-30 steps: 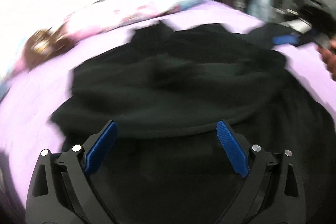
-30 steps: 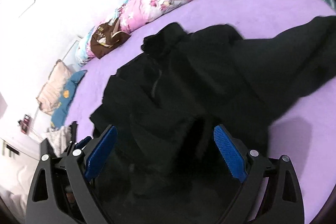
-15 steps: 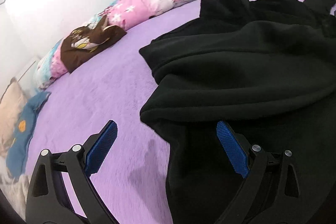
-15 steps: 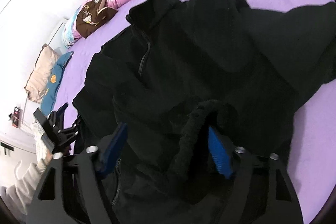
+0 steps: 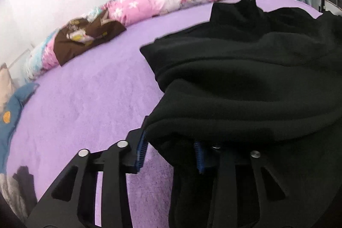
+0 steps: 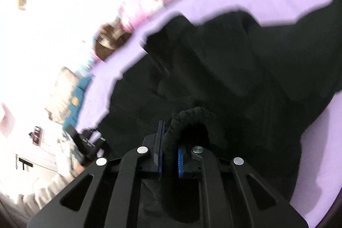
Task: Fold large clothes
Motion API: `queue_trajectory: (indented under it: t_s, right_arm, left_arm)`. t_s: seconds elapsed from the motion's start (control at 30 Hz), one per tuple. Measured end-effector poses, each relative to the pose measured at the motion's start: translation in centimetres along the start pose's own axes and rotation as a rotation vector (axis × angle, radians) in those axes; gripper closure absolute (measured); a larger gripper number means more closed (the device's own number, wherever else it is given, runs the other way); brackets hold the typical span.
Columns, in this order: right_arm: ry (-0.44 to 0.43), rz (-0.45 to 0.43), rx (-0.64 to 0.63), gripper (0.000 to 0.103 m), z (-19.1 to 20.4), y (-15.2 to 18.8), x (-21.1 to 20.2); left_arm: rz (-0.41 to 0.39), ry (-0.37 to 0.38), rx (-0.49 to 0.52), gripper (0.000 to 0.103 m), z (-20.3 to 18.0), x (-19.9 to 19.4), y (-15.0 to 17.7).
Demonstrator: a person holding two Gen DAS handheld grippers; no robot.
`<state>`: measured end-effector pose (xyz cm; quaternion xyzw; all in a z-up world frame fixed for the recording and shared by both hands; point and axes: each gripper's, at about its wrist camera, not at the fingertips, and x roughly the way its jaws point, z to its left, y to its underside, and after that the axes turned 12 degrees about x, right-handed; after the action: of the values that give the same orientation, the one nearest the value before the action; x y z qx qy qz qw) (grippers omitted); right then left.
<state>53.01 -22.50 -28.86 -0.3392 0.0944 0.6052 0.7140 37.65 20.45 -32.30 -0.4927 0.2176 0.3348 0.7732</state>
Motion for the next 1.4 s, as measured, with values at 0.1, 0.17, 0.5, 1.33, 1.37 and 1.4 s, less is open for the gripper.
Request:
queue_trajectory:
  t_s: [0.1,0.17,0.5,1.33,1.37,1.4]
  right_arm:
    - [-0.076,-0.099,-0.076,0.094,2.6,0.0,-3.4]
    - [-0.119,-0.161,-0.126,0.094,4.0,0.4,-5.7]
    - [0.038,-0.134,-0.073,0.094,-1.7,2.7,-4.5]
    - [0.120,-0.127,-0.098,0.024,0.3,3.4,-5.6]
    - [0.109,-0.115,-0.111,0.021,0.3,3.1,-4.6]
    - [0.112,-0.089,-0.112,0.021,0.0,2.8,-3.3]
  left_arm:
    - [-0.045,-0.058,0.021,0.078,-0.5,-1.5,-0.2]
    - [-0.080,-0.098,0.022,0.081,-1.0,-2.8,-0.3]
    - [0.017,-0.117,-0.234,0.076,0.5,-3.2,1.6]
    - [-0.158,0.232,-0.391,0.007,-1.1,-7.7,-6.3]
    - [-0.149,0.247,-0.397,0.007,-1.4,-6.9,-6.6]
    - [-0.131,0.262,-0.406,0.007,-1.8,-5.7,-6.6]
